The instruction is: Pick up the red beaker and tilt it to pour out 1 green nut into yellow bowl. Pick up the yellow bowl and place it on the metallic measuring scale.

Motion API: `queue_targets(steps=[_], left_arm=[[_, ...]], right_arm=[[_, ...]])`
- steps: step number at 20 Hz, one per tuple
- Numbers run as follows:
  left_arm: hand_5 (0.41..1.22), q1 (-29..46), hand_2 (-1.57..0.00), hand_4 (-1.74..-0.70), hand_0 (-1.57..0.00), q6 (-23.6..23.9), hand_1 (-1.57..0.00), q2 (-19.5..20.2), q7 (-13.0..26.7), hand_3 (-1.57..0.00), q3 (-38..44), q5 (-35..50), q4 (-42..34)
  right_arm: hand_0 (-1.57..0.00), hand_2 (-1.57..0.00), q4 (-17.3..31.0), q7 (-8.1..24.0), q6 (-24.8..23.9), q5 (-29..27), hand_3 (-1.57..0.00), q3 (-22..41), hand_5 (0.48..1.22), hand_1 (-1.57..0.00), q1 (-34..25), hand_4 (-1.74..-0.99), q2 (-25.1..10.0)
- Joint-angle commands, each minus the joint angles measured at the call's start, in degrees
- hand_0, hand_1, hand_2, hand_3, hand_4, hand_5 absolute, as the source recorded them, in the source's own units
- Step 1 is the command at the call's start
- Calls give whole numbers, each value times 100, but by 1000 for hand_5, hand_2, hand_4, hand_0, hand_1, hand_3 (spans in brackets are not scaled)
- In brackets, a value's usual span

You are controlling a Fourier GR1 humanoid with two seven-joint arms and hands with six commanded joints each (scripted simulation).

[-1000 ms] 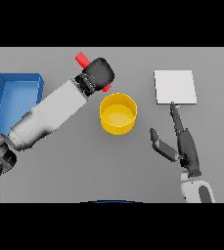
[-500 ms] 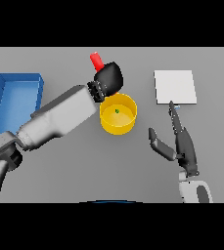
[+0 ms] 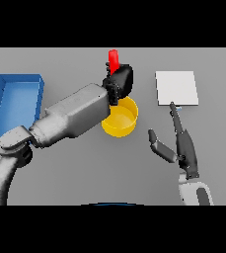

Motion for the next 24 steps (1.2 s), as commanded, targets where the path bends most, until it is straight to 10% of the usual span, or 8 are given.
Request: queue_targets(steps=[1,8,10,16,24], left_arm=[[1221,-67,-1571,-1728,-1571,21,-1571,-10,-68,-1571,-29,-37,31],[1221,-940,-1571,-1728,-1571,274,-1571,349,-382,-1571,768,346,467],[1221,-1194,-1571,-1733,-1571,223,-1571,489,-261,-1023,1186,587,682],[1221,-1624,-1571,-1735,-1571,226,-1571,1018,314,-1427,3004,1873,1584],[1221,-671,-1571,-1740,-1571,1228,-1571,2244,1339,-1417,5071,3658,1969]], right_arm=[[1,1,-45,25,1,42,1,30,683,1,10,-1041,-6],[1,1,12,63,-51,147,1,28,682,1,-27,-1023,-48],[1,1,9,64,-27,72,1,-13,680,1,-60,-1028,-59],[1,1,83,-24,-75,145,1,76,672,1,-62,-990,33],[1,1,169,94,16,-150,1,-34,654,1,-225,-1023,83]])
